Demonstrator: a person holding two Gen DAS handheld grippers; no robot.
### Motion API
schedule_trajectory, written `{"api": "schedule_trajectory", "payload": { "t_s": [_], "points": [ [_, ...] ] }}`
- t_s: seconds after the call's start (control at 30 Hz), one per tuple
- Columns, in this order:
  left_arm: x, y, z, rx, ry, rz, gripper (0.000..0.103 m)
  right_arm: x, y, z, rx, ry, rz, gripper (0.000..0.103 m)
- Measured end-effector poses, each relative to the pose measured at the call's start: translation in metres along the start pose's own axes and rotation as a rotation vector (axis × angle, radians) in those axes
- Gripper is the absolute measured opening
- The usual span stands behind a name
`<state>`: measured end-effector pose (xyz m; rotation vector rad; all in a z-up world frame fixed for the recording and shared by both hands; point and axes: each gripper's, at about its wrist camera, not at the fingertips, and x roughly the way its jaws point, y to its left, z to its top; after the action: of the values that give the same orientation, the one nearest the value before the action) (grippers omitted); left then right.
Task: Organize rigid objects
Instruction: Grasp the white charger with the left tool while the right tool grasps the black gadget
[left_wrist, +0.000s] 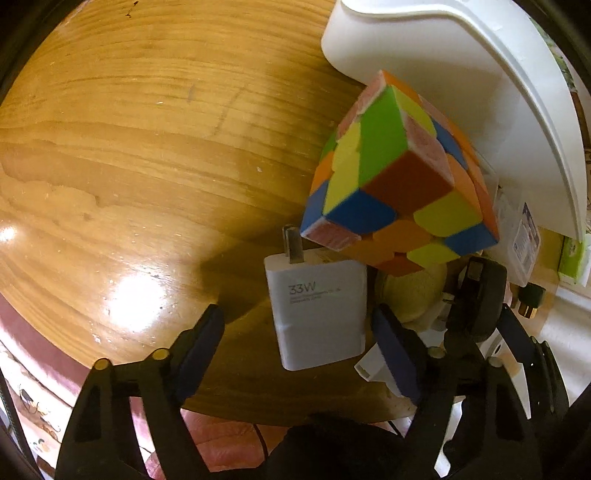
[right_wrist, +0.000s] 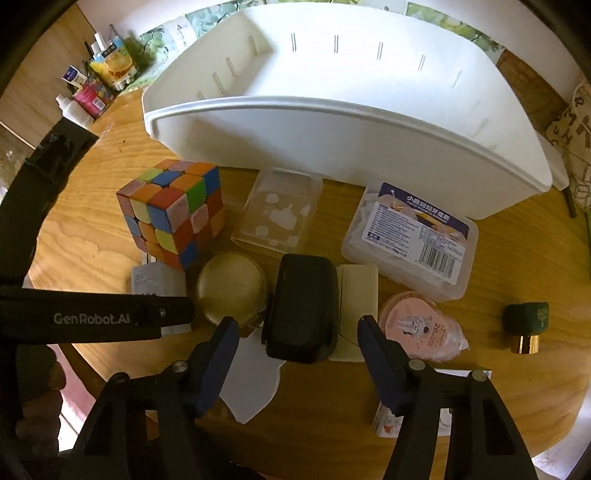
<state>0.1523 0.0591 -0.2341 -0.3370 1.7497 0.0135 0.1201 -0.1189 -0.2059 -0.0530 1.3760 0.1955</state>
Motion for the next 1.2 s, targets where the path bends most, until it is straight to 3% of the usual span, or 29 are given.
{"api": "schedule_trajectory", "payload": {
  "t_s": [0.13, 0.2, 0.4, 0.87, 1.2],
  "points": [
    [-0.004, 0.006, 0.004, 0.004, 0.006, -0.018, 0.065, 0.005, 0.002, 0.005, -0.006, 0.023, -0.005, 0.061],
    [-0.007, 0.011, 0.004, 0.012, 0.010, -0.040, 0.053, 0.005, 0.003, 0.006, -0.012, 0.024, -0.014, 0.057],
    [-0.007, 0.006, 0.004, 0.026, 0.019, -0.048, 0.053, 0.006, 0.006, 0.015, -0.004, 0.007, -0.035, 0.043],
    [0.000, 0.010, -0.005, 0.063, 0.025, -0.019, 0.053, 0.005, 0.002, 0.003, 0.082, -0.016, -0.042, 0.042],
    [-0.040, 0.018, -0.025, 0.131, -0.038, 0.010, 0.052, -0.018, 0.012, -0.014, 0.133, -0.069, -0.055, 0.042]
  ]
}}
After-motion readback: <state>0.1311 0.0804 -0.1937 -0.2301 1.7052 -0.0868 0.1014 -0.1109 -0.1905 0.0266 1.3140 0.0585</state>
